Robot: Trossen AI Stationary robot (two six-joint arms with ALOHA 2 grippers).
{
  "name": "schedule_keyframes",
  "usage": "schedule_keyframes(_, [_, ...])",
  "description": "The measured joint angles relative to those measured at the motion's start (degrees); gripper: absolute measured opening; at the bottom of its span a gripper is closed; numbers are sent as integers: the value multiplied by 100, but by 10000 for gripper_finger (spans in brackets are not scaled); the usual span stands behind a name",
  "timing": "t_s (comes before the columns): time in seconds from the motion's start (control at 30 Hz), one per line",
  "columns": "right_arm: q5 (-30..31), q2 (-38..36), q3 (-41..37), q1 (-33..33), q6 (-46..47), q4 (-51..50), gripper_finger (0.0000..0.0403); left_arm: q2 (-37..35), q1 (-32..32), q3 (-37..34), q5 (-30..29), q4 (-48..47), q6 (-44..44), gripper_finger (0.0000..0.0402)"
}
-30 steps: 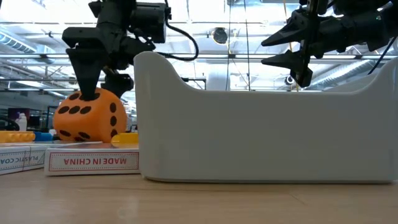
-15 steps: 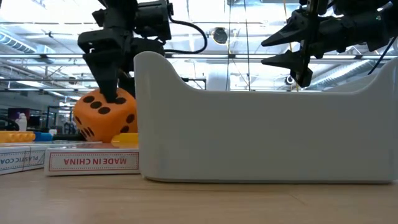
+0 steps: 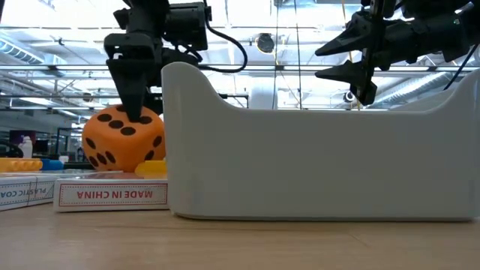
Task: Pick & Place Toys
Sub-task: Put the orange dice into the orange bin
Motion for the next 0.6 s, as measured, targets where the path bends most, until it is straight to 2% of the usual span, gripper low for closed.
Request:
schedule_keyframes(0.43, [0,0,0,-1,17,2,166,-23,49,64,-158,-651,86,394])
schedule_keyframes(0.6, [0,0,0,-2,19,2,166,-36,-97,70,-378,-632,211,346])
